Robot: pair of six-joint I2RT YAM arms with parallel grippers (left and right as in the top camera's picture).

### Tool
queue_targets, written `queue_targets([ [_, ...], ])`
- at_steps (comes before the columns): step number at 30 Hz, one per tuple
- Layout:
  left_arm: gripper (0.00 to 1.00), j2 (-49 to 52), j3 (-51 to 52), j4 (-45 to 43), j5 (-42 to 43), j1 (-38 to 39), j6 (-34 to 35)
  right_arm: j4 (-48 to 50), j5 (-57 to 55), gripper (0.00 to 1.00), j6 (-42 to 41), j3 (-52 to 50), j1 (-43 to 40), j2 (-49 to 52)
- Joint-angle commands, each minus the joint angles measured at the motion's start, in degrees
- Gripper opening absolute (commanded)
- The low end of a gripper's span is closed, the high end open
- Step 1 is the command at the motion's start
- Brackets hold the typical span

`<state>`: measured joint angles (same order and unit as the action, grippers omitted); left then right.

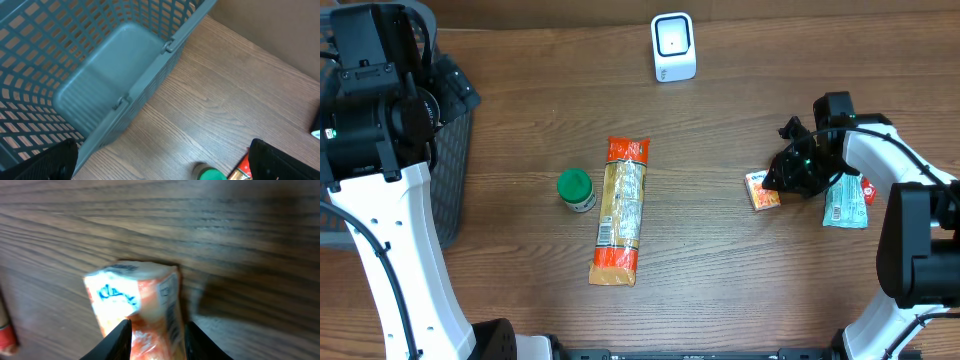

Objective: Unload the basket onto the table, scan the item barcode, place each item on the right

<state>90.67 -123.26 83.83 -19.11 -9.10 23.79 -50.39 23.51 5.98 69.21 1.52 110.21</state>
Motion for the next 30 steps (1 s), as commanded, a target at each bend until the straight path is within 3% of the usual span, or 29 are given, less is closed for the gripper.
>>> queue_targets([
  [1,1.00,0.39,-0.61,-0.04,-0.72,-0.24,-0.50,0.59,-0.94,0.35,0.52,-0.72,0.00,-0.57],
  [7,1.00,0.39,-0.61,-0.04,-0.72,-0.24,-0.50,-0.48,-0.57,0.04,0.48,-0.70,0.02,-0.57],
  [11,1.00,0.39,-0.61,-0.04,-0.72,-0.24,-0.50,-0.94,-4.52,0.04,-3.37,0.26,0.28,-2.43],
  [15,1.00,0.39,-0.61,-0.04,-0.72,-0.24,-0.50,-2.40,-19.63,0.04,-10.58,1.62,4.59,-9.05],
  [23,1.00,0.39,-0.61,-0.04,-0.72,-0.24,-0.50,-8.63,-63.65,0.04,-23.21,1.62,28.44,-15.34],
  [30,1.00,0.39,-0.61,-0.04,-0.72,-0.24,-0.52,-14.53,-81.00,0.04,-25.77,1.57,42.23,-6.34],
])
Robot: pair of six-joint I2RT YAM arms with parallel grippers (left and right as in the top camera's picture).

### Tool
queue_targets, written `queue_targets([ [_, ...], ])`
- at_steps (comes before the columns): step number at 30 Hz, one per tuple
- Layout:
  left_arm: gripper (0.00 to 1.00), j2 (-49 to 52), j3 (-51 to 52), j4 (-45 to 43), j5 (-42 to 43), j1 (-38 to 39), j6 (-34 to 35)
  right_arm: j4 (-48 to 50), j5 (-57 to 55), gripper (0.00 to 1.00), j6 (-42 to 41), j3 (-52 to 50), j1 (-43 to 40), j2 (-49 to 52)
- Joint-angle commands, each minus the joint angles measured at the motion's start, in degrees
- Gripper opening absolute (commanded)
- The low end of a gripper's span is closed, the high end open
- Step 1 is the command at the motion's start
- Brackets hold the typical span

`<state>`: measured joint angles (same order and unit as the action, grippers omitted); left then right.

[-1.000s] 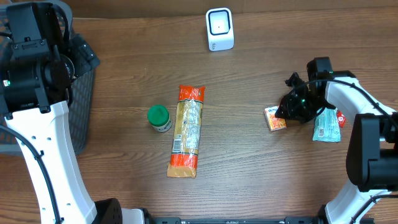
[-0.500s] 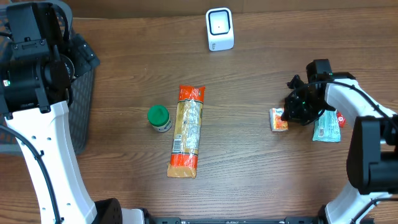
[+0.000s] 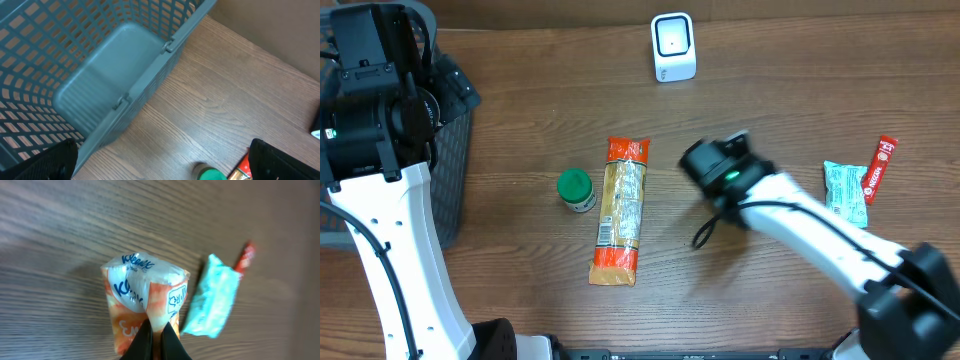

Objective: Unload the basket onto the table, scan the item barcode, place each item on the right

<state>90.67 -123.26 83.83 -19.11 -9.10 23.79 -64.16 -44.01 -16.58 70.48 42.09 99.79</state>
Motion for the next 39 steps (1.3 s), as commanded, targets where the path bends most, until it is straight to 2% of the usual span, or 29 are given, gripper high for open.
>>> queue_targets([
  [1,1.00,0.39,-0.61,-0.04,-0.72,-0.24,-0.50,-1.18,-14.75,0.04,-3.23,0.31,2.29,5.77],
  [8,1.00,0.39,-0.61,-0.04,-0.72,-0.24,-0.50,-0.87,-16.06,0.04,-4.68,0.31,2.80,12.87],
  [16,0.99,0.39,-0.61,-0.04,-0.72,-0.24,-0.50,-0.24,-9.77,0.04,-4.72,0.28,2.38,12.96],
  [22,1.00,0.39,-0.61,-0.04,-0.72,-0.24,-0.50,4.26,-9.88,0.04,-4.66,-1.99,-0.39,13.20],
  [39,1.00,0.39,-0.61,-0.04,-0.72,-0.24,-0.50,3.67,-6.86,0.04,-2.91,-2.08,-1.66,13.53],
])
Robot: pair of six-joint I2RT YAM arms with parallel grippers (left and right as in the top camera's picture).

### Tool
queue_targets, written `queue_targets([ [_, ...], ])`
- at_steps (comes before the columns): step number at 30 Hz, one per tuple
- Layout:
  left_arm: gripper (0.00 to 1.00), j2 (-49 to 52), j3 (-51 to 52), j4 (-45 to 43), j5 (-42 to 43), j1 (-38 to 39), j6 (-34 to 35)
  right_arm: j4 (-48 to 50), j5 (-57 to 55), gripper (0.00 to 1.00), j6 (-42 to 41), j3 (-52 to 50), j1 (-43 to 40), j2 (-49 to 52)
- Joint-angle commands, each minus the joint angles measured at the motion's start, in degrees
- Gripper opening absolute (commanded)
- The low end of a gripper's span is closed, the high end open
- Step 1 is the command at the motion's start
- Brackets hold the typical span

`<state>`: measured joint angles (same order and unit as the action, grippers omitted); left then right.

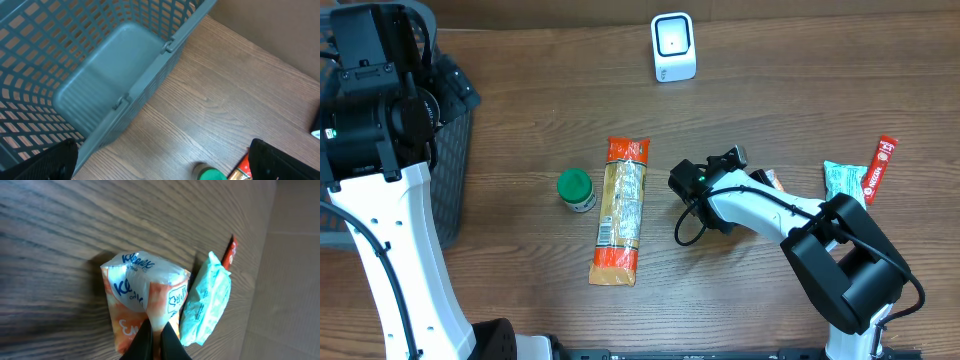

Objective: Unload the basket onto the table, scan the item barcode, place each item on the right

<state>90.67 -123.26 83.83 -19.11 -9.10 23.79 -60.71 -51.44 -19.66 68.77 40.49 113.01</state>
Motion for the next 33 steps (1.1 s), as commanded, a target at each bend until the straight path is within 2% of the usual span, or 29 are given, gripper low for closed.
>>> queue_targets([
  [1,1.00,0.39,-0.61,-0.04,-0.72,-0.24,-0.50,0.20,0.57,0.04,0.15,-0.37,-0.07,0.31],
  [3,1.00,0.39,-0.61,-0.04,-0.72,-0.24,-0.50,0.17,0.57,0.06,0.17,-0.37,-0.07,0.31],
  [6,1.00,0.39,-0.61,-0.02,-0.72,-0.24,-0.50,0.20,0.59,0.18,0.15,-0.37,-0.07,0.31],
  [9,1.00,0.39,-0.61,-0.04,-0.72,-0.24,-0.50,0.20,0.79,0.23,0.15,-0.37,-0.07,0.31],
  [17,1.00,0.39,-0.61,-0.04,-0.72,-0.24,-0.50,2.16,6.69,0.28,0.13,-0.35,-0.09,0.31],
  [23,1.00,0.39,-0.61,-0.04,-0.72,-0.24,-0.52,1.46,9.53,0.27,-1.57,1.68,-1.97,-0.72],
  [28,1.00,0.39,-0.61,-0.04,-0.72,-0.24,-0.50,2.47,18.93,0.27,-0.87,3.48,-6.91,-3.21],
  [33,1.00,0.39,-0.61,-0.04,-0.72,-0.24,-0.50,3.45,31.12,0.27,4.20,3.45,-14.05,-3.39],
])
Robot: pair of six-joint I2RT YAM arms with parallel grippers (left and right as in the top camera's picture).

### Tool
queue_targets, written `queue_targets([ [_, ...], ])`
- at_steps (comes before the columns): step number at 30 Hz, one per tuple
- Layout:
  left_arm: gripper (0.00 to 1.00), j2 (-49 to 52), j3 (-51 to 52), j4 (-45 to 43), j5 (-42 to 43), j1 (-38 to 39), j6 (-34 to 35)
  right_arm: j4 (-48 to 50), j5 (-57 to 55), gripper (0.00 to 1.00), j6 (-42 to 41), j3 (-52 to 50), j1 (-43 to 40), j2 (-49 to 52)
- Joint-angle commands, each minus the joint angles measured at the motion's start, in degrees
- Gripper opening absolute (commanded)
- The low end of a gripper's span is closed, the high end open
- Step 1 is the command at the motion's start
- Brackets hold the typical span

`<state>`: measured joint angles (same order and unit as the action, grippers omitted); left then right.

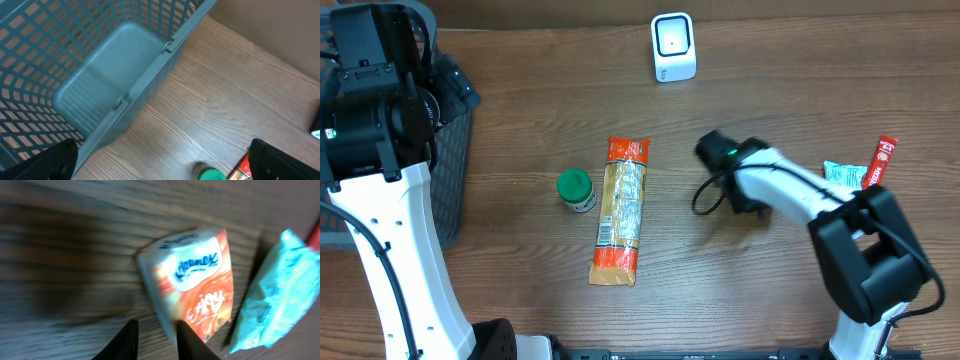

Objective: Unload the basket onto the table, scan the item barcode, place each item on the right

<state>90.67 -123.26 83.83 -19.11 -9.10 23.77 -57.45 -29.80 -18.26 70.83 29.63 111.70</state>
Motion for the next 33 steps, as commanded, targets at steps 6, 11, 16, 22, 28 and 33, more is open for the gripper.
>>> queue_targets([
  [6,1.00,0.39,-0.61,-0.04,-0.72,-0.24,-0.48,0.15,11.98,0.24,3.52,1.40,-6.47,-2.08],
  [11,1.00,0.39,-0.61,-0.04,-0.72,-0.24,-0.48,0.26,17.11,0.24,5.05,1.38,-6.32,-2.08],
  [16,1.00,0.39,-0.61,-0.04,-0.72,-0.24,-0.48,1.77,18.29,0.25,5.01,0.46,-6.34,-2.03],
  [22,1.00,0.39,-0.61,-0.04,-0.72,-0.24,-0.48,4.70,20.76,0.28,5.03,-1.46,-6.16,-2.03],
  [28,1.00,0.39,-0.61,-0.04,-0.72,-0.24,-0.48,4.70,22.60,0.23,5.03,-0.83,-5.75,-2.58],
  [33,1.00,0.39,-0.61,-0.04,-0.72,-0.24,-0.48,2.14,25.70,0.24,5.86,4.79,-7.23,-7.15],
])
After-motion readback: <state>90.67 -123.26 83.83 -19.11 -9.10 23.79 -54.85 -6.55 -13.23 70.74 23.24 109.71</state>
